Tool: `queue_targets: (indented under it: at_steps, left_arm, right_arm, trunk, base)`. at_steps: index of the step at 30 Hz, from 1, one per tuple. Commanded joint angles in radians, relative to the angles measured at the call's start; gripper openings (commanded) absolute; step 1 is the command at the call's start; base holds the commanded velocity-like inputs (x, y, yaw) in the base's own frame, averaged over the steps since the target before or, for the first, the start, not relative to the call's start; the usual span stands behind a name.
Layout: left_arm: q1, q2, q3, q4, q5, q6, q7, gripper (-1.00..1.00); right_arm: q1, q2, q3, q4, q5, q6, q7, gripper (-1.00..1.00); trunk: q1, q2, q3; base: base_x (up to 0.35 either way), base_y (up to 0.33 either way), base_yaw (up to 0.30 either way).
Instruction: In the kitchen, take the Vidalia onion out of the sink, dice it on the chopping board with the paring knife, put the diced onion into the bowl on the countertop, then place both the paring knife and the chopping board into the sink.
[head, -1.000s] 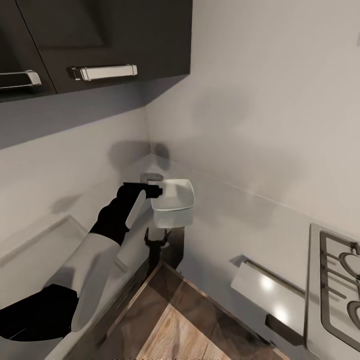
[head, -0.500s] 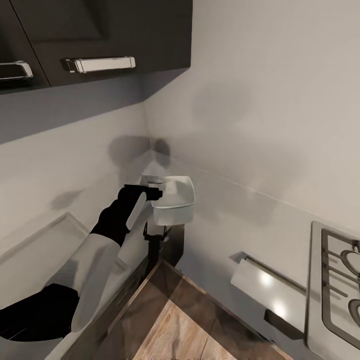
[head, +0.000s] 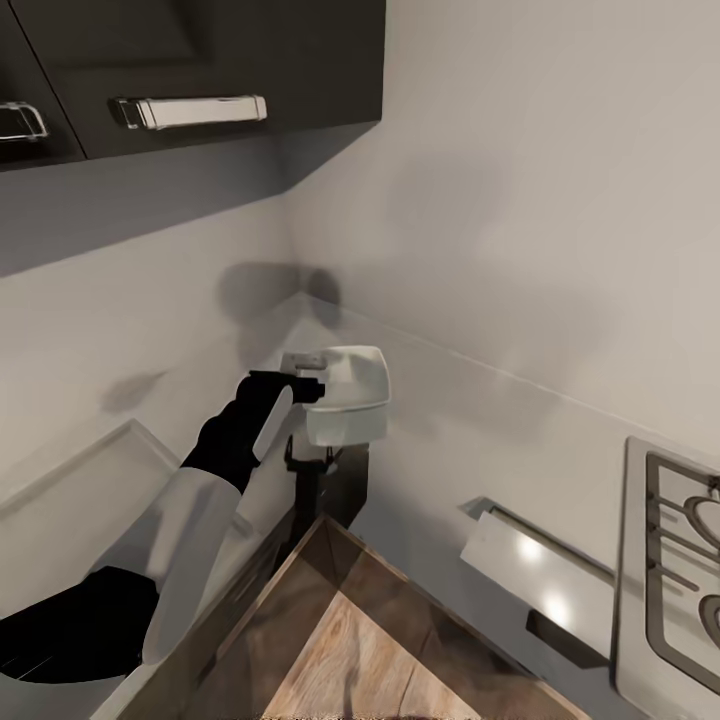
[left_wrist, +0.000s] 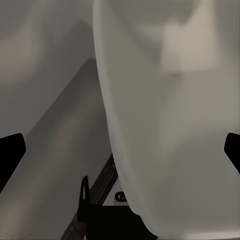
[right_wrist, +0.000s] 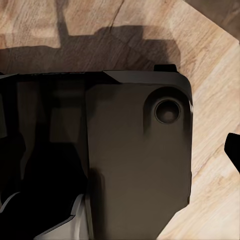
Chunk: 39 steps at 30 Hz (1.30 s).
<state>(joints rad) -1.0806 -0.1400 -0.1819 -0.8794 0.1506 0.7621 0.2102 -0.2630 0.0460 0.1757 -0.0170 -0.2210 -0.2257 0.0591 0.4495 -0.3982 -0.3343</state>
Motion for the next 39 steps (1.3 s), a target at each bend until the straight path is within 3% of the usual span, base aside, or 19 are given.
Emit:
queue_targets:
  at_steps: [1, 39]
  left_arm:
    - [-0.001, 0.000, -0.002, 0.001, 0.010, 0.003, 0.009, 1.00]
    - [-0.001, -0.001, -0.002, 0.005, 0.010, 0.003, 0.009, 1.00]
  right_arm:
    - [-0.001, 0.000, 0.007, 0.002, -0.011, -0.004, 0.004, 1.00]
    - [-0.001, 0.000, 0.007, 0.002, -0.011, -0.004, 0.004, 1.00]
  trunk:
    - [0.000, -0.002, -0.003]
    - [0.000, -0.002, -0.061]
  base:
    - [0.000, 0.000, 0.000]
    - [0.000, 0.000, 0.000]
